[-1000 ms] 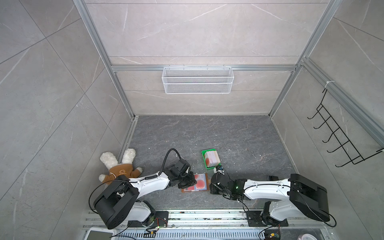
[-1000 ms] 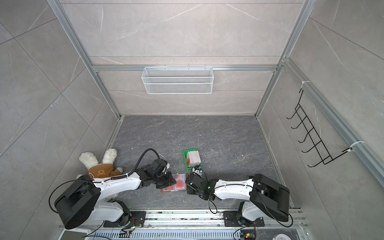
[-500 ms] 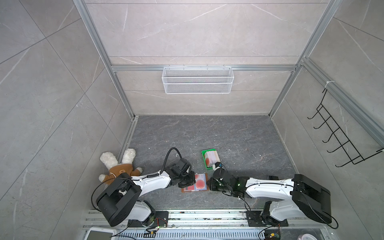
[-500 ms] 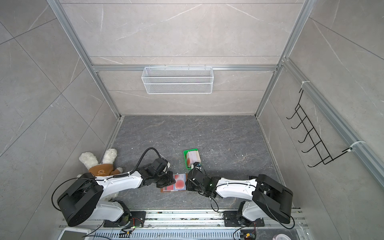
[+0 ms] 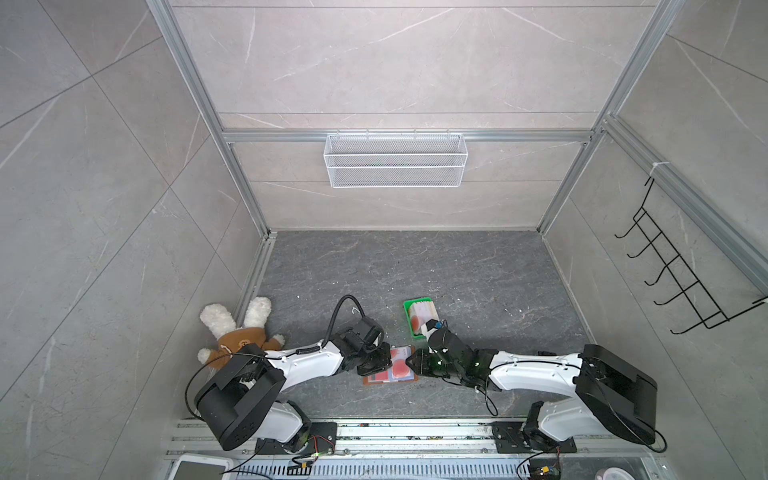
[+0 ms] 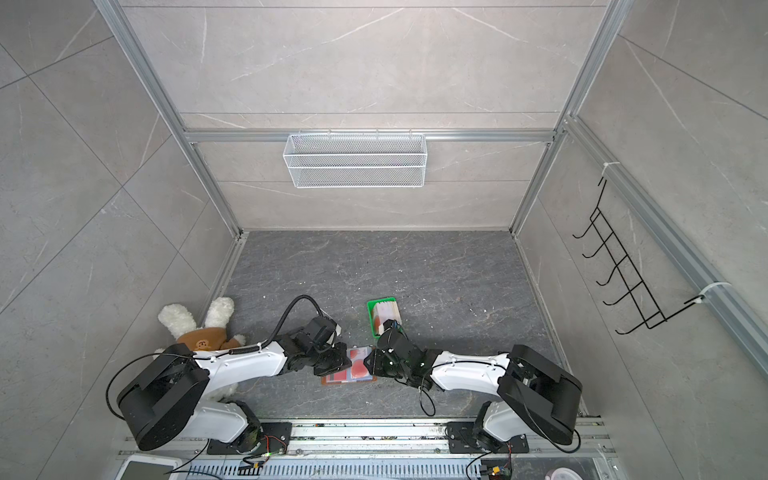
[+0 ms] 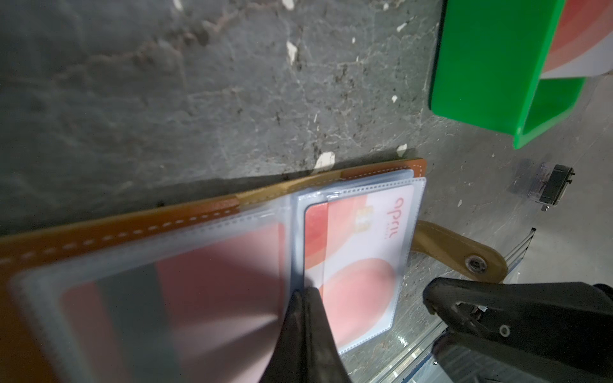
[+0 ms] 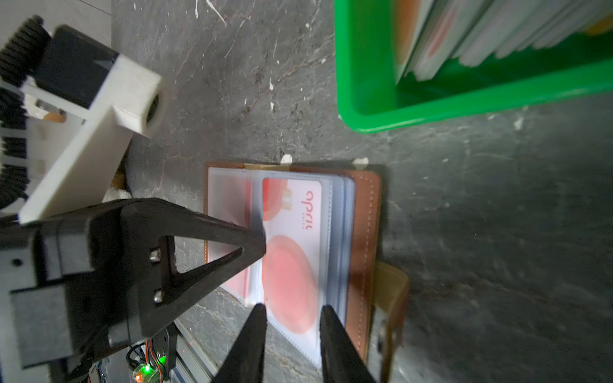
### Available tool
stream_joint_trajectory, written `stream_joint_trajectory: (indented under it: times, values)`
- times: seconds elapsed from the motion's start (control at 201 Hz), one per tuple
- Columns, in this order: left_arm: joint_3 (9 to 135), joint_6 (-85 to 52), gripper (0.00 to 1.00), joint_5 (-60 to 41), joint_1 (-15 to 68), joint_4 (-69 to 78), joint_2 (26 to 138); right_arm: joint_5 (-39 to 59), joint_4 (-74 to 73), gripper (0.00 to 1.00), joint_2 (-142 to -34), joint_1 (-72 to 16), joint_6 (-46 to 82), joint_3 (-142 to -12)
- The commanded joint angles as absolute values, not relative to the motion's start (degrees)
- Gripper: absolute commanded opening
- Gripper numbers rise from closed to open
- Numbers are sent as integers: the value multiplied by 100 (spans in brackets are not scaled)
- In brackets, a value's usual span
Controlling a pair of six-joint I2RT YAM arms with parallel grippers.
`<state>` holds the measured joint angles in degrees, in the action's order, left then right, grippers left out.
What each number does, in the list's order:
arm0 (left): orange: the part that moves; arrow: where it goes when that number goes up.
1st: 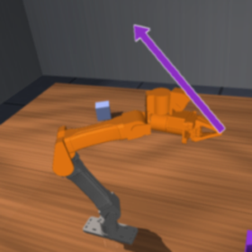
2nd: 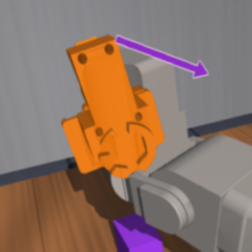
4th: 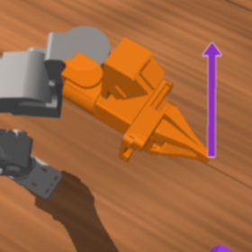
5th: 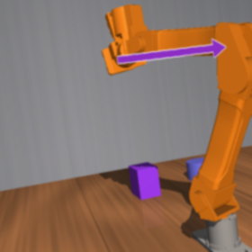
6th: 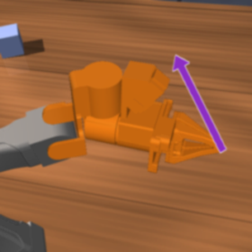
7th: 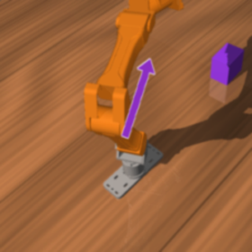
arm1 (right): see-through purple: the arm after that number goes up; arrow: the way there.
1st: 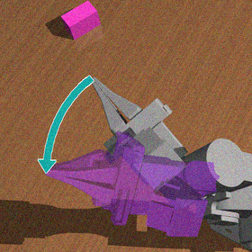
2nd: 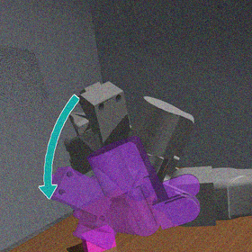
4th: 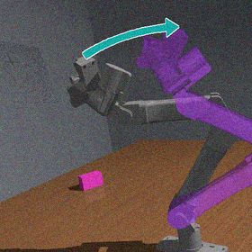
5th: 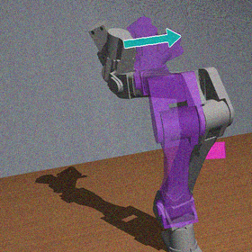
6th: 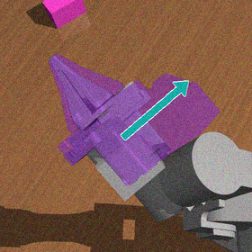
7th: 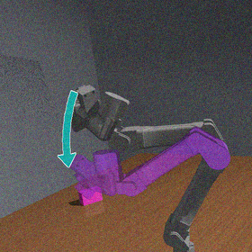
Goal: Put the credit cards into the card holder
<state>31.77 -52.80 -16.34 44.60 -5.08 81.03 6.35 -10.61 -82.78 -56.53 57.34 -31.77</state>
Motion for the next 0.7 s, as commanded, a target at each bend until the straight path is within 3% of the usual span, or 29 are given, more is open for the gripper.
stream_joint_trajectory:
  times: [0.0,0.692]
  values:
    - [3163,-5232,0,-1512,4497,-591,8145,793,-1240,31,-8421,-5624,5643,-3171]
    - [3020,-5339,0,-1564,4500,-410,8082,1010,-1570,26,-8610,-5616,5521,-3228]
